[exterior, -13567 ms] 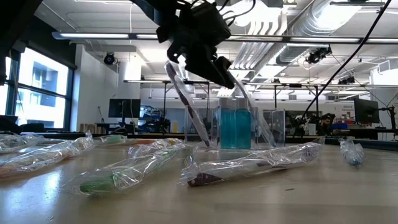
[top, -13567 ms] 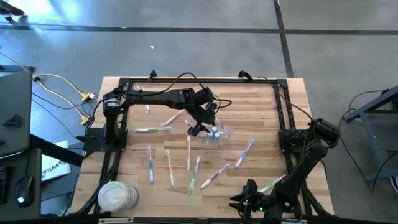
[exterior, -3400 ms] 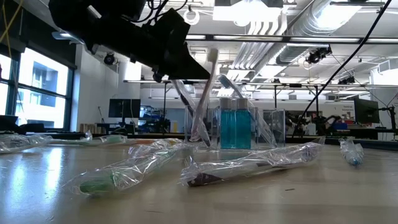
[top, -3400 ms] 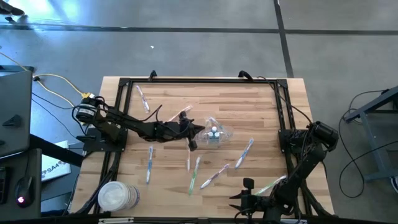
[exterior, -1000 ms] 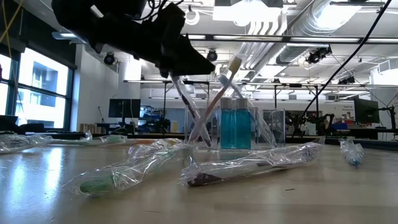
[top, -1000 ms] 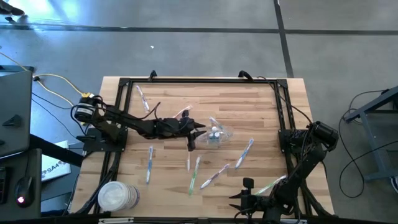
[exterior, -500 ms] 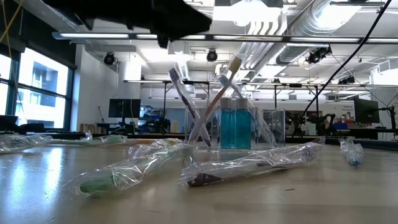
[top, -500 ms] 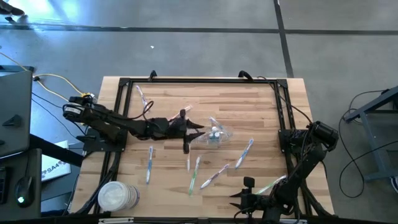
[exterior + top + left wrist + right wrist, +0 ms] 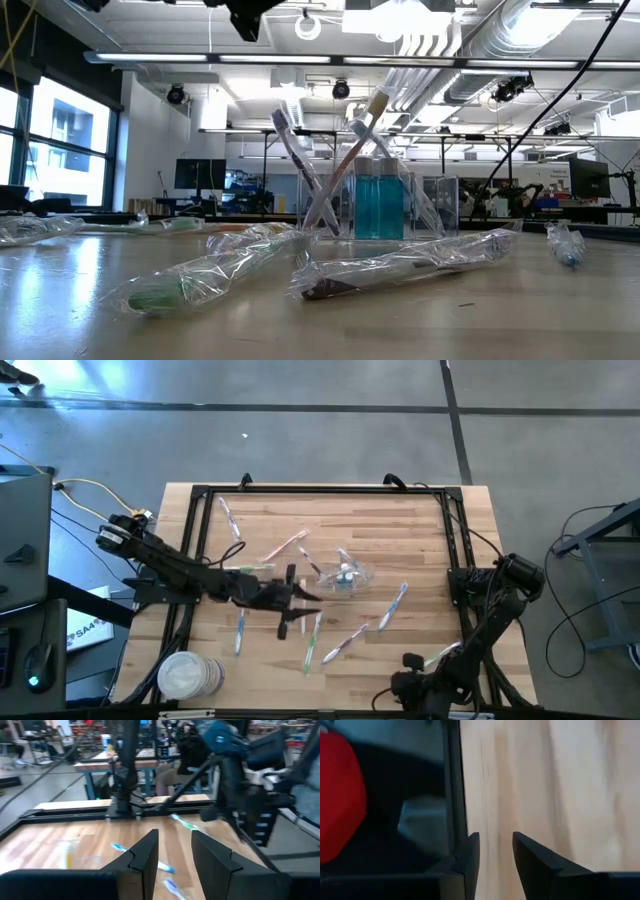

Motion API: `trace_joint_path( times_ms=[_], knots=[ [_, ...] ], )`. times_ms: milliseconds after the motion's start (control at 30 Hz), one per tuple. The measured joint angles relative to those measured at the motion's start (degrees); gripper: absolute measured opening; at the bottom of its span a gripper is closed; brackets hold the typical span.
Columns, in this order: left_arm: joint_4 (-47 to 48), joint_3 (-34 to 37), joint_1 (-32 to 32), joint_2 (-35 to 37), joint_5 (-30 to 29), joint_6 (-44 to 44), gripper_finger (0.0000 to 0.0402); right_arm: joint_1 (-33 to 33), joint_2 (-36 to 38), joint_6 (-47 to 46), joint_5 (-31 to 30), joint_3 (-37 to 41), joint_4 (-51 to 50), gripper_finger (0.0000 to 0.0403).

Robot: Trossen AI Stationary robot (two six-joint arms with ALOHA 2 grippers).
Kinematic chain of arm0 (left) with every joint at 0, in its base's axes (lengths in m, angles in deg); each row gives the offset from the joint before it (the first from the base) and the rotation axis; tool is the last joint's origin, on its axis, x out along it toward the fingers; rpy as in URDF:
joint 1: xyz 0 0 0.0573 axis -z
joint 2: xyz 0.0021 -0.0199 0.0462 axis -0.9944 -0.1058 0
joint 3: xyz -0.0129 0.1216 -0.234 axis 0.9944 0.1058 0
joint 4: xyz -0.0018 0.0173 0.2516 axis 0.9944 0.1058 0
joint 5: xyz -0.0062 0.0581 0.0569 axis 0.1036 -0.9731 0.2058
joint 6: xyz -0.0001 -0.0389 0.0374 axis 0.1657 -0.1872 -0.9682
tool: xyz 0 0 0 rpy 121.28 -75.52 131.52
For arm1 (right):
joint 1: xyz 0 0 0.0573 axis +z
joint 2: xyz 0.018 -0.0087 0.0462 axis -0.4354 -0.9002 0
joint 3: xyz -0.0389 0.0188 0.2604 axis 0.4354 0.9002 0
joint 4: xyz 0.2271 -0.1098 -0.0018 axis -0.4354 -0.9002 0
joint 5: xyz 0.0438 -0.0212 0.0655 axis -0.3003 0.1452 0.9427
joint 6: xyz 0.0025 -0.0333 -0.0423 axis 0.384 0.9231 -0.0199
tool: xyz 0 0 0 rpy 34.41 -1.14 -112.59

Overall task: Pick & Place toothbrushing station
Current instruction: Put the bottom right green toothbrush into the wire organizer

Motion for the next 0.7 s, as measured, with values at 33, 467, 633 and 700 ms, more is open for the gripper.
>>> trace_joint_path(
  times_ms=[33,467,633,700],
  knots=[
    [0.13,0.0,0.51,0.0,0.0,0.01,0.0118,0.01,0.09,-2.75,2.91,0.0,-1.62,0.0109],
    [2.35,0.0,1.73,0.0,0.05,0.04,0.0118,-0.01,0.3,-25.01,25.96,0.02,-15.12,0.0109],
    [2.62,0.0,1.73,-0.02,0.04,0.05,0.0118,-0.01,0.3,-29.17,32.03,0.01,-18.93,0.0109],
    [3.31,0.0,1.73,-0.02,0.02,0.05,0.0118,-0.01,0.3,-29.28,32.49,0.01,-22.86,0.0109]
  ],
)
